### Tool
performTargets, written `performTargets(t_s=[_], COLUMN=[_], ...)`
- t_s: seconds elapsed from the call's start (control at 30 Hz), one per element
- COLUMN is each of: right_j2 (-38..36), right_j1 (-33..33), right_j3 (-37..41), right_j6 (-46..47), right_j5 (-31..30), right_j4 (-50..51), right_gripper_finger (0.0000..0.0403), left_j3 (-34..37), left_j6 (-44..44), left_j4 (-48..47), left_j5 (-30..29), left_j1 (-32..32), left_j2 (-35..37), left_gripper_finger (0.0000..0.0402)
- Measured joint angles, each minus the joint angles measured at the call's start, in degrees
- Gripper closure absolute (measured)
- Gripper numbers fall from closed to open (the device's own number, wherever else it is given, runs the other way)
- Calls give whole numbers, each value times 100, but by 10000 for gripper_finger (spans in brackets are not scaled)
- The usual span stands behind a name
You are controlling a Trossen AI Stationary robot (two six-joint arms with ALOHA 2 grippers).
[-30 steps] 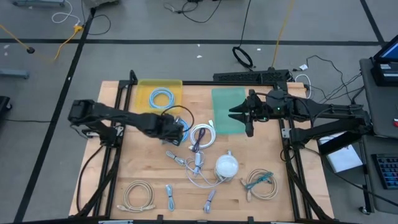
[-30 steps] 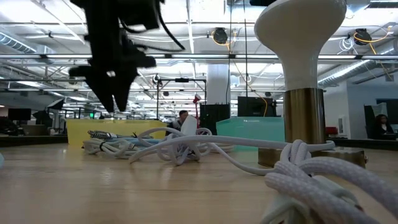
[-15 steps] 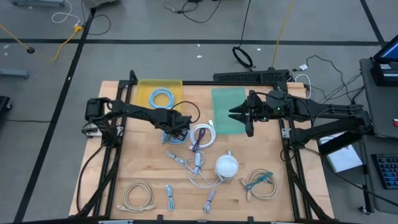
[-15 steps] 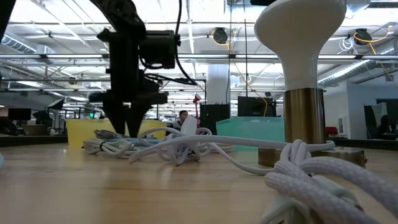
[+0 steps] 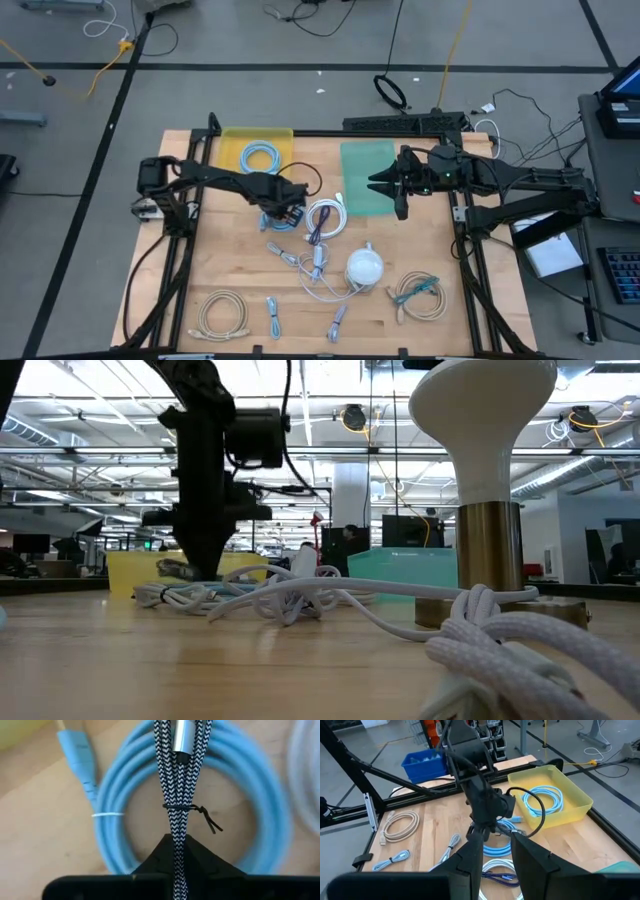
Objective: Pick & Place USB Port
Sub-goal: Put the white and black charger cable into the green bin
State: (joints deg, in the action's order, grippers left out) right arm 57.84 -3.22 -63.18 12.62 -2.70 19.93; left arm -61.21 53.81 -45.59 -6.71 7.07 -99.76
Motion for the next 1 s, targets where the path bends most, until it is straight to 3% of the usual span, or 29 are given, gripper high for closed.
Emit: performTargets(t_s=[0.17, 0.3, 0.43, 0.57, 0.7, 0.87, 1.0], right_j2=[0, 4, 2, 211, 634, 1153, 1491], right_j1=[0, -17, -57, -471, -867, -1071, -1107], right_j3=[0, 4, 361, 944, 1443, 1809, 1822], right_j6=[103, 735, 1860, 3178, 4458, 5715, 6001], right_j5=[0, 2, 177, 1077, 1647, 1995, 2253], right_j4=[-98, -551, -2414, -4538, -5513, -7112, -7676], right_gripper_finger=[309, 309, 309, 309, 307, 282, 253], left_j3=[-15, -13, -20, -22, -20, -15, -15], left_j6=[618, 610, -131, -711, -866, -843, -698], left_j4=[605, 1681, 3365, 4806, 5595, 5898, 6105], left_j5=[-316, -1355, -2058, -1650, -866, -569, -526], left_j1=[-233, -478, -524, -340, -334, -544, -666], left_j2=[1043, 2132, 2898, 3074, 2876, 2470, 2265], left_gripper_finger=[389, 389, 389, 389, 389, 389, 389])
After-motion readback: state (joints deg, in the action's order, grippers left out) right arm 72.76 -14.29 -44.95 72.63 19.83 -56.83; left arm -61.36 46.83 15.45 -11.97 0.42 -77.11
